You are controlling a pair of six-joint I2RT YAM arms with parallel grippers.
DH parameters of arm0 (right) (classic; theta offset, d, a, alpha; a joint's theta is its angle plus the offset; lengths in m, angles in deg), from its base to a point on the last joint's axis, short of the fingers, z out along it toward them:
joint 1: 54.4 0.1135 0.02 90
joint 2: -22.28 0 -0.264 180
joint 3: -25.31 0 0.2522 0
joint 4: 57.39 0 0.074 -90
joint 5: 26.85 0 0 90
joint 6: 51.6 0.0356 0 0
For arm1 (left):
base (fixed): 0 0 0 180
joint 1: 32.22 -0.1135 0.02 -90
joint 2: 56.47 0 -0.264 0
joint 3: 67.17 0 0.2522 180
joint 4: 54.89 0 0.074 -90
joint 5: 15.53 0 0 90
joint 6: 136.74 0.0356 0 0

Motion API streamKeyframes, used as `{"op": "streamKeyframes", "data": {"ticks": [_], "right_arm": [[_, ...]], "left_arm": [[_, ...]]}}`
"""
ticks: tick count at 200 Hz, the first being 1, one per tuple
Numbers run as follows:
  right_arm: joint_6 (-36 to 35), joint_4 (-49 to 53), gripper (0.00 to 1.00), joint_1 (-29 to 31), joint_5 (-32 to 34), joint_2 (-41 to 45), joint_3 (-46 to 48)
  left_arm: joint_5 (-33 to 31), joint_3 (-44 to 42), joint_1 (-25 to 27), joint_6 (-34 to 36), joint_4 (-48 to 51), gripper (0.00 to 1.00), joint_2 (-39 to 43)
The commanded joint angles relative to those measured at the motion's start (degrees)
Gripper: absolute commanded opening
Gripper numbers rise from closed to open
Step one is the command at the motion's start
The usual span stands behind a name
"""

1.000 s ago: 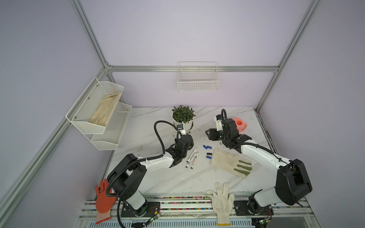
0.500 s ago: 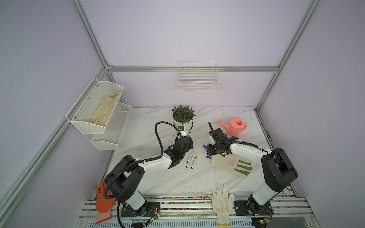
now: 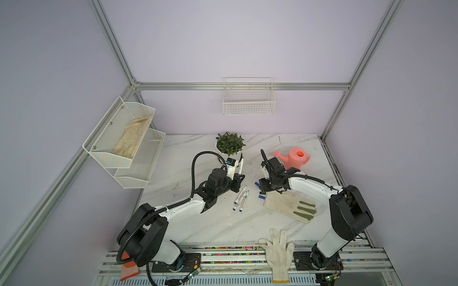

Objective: Insert the pens into the pen caps
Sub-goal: 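Hold the marker upright with the left gripper while the right gripper reaches to the caps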

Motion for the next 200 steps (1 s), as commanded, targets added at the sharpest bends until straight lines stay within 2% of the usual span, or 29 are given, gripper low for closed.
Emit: {"op": "streamKeyframes", "data": {"ticks": [1, 54, 168, 200], "right_arm": [[-0.7, 2.8, 0.53, 0.1, 0.8, -1.2, -0.7], [1.1, 0.2, 0.52, 0.1, -1.2, -2.4, 1.3], [0.7, 4.4, 0.51, 0.3, 3.8, -3.2, 2.4], [0.4, 4.3, 0.5, 0.3, 3.4, -4.1, 2.1]], "left_arm": [[4.9, -1.7, -0.2, 1.6, -2.7, 0.0, 0.5], [8.6, -0.8, -0.3, 2.0, -2.9, 0.0, -1.8], [7.5, -1.1, -0.2, 0.4, -3.2, 0.0, -2.5], [7.3, -1.2, -0.3, 0.1, -3.3, 0.0, -2.5]]}}
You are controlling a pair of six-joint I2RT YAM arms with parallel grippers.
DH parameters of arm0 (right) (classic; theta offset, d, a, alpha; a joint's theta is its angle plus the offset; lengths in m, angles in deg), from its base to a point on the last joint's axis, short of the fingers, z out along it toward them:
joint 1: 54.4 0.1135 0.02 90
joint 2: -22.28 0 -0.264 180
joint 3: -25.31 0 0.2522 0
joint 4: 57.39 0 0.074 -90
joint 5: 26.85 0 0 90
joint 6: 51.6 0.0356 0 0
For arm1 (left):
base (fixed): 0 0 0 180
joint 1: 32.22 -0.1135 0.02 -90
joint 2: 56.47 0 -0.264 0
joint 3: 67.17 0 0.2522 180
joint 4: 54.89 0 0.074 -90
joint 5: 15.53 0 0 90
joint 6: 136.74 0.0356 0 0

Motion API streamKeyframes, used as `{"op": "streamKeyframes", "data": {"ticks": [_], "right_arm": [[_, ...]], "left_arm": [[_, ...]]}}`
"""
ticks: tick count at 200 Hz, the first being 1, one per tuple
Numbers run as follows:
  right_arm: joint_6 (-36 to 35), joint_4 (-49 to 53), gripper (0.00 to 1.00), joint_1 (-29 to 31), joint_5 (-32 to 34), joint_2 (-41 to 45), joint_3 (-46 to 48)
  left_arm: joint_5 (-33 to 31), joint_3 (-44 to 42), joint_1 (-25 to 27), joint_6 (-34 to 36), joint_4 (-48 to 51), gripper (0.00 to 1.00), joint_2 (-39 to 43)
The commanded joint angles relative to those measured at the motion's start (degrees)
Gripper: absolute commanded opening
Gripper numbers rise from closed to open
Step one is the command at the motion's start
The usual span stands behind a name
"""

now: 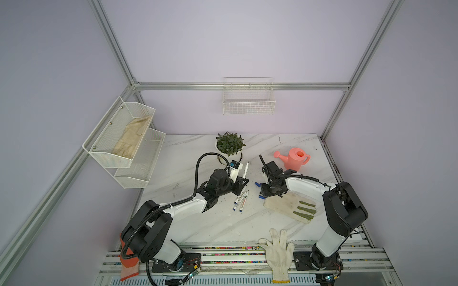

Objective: Insert the pens into the pen caps
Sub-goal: 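Hold the marker upright with the left gripper while the right gripper reaches to the caps, then grasp the black cap with the right gripper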

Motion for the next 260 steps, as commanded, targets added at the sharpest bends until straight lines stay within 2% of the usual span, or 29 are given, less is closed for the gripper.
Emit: {"op": "streamKeyframes", "data": {"ticks": [1, 174, 260], "right_arm": [[-0.1, 1.8, 0.5, 0.3, 0.8, -0.9, 0.4], [-2.1, -1.2, 0.5, 0.4, 3.5, -10.3, -7.6], [-2.2, -1.9, 0.5, 0.5, 5.5, -8.8, -9.2]], "left_arm": [[0.1, -1.2, -0.2, -0.4, -2.5, 0.0, -0.1], [-0.3, -0.3, -0.2, -2.0, -2.9, 0.0, -2.7], [-0.2, -0.1, -0.2, -3.5, -4.0, 0.0, -4.3]]}}
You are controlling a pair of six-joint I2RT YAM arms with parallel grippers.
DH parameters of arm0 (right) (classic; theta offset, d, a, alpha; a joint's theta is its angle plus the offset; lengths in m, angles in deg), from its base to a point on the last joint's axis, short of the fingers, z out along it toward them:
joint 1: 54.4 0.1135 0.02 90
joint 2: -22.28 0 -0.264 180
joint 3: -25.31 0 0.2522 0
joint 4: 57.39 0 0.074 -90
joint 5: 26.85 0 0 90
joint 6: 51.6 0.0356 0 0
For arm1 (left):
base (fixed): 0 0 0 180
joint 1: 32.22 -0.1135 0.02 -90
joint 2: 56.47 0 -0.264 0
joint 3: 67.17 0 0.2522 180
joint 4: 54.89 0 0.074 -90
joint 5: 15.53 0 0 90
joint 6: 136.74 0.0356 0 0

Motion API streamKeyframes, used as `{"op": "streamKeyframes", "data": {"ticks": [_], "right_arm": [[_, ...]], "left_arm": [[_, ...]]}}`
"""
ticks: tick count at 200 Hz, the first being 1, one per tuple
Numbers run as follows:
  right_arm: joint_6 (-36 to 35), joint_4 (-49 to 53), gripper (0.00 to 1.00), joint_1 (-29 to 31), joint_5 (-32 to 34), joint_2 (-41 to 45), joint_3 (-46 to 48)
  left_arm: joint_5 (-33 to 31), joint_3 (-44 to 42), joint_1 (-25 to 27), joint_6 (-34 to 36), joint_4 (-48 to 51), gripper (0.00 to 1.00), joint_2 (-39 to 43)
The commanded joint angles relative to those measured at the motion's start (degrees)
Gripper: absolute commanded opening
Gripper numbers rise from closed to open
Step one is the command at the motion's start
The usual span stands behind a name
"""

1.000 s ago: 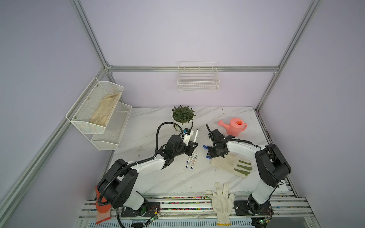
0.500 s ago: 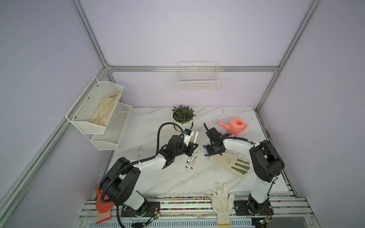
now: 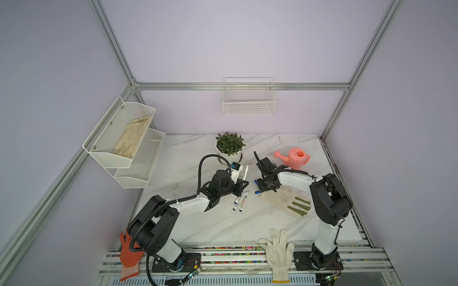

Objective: Insert the pens into the pen caps
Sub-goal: 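Grasp the black cap with the right gripper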

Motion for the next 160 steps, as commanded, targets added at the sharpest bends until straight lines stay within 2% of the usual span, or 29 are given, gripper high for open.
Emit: {"op": "streamKeyframes", "data": {"ticks": [1, 100, 160], "right_arm": [[-0.4, -0.3, 0.5, 0.3, 0.8, 0.6, -1.0], [-0.8, -1.9, 0.47, 0.9, 0.8, -1.2, -2.7], [-0.5, -1.9, 0.44, 1.6, -2.4, -1.6, -1.9]], "left_arm": [[-0.1, -0.1, -0.2, -1.2, -3.1, 0.0, -0.2], [-0.1, 0.8, -0.2, -1.1, -1.4, 0.0, -0.4], [-0.1, 0.9, -0.2, -1.0, -0.2, 0.0, -0.3]]}}
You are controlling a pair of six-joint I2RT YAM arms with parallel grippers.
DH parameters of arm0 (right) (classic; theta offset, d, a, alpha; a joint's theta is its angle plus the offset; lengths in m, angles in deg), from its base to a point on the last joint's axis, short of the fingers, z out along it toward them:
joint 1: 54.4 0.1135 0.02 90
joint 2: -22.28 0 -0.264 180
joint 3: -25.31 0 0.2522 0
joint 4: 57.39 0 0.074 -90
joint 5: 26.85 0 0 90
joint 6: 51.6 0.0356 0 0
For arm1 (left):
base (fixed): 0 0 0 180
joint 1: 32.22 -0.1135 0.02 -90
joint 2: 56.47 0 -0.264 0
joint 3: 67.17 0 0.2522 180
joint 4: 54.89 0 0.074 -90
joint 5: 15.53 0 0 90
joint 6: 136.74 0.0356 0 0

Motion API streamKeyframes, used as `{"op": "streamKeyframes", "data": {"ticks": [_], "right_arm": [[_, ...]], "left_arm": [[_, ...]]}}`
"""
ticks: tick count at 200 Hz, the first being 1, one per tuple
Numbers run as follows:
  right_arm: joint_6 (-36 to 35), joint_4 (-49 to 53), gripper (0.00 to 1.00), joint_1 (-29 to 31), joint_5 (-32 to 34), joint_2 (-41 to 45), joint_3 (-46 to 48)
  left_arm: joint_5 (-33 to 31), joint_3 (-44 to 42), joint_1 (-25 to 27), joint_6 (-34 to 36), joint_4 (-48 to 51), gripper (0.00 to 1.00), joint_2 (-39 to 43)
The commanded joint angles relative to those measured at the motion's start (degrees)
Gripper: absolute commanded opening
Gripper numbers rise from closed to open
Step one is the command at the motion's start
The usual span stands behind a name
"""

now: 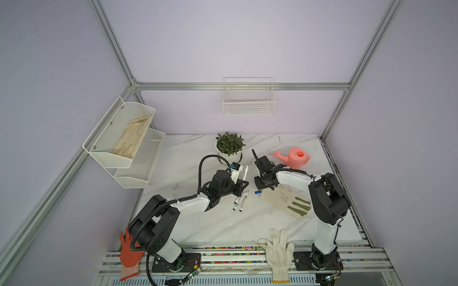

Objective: Insert the pens into the pen caps
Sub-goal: 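Grasp the black cap with the right gripper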

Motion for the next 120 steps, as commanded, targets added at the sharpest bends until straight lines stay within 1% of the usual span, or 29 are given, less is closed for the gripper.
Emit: {"op": "streamKeyframes", "data": {"ticks": [1, 21, 61, 97, 120], "right_arm": [[-0.3, 0.1, 0.44, 0.7, -1.7, -0.5, 0.3], [-0.2, -0.1, 0.44, 1.0, -2.7, -0.2, 1.4], [-0.2, 0.8, 0.43, 1.8, -2.6, -0.8, 1.8], [-0.2, 1.4, 0.4, 2.2, -1.3, -1.6, 1.0], [-0.4, 1.4, 0.35, 2.3, 0.1, -2.1, 0.8]], "left_arm": [[-0.1, 0.9, -0.2, -0.1, -0.5, 0.0, 0.0], [-0.1, 1.0, -0.2, -0.1, -0.1, 0.0, 0.1], [-0.2, 1.3, -0.2, -0.4, 0.5, 0.0, 0.1], [-0.1, 1.5, -0.2, -0.5, 0.8, 0.0, 0.1], [-0.2, 1.3, -0.2, -0.5, 0.8, 0.0, 0.3]]}}
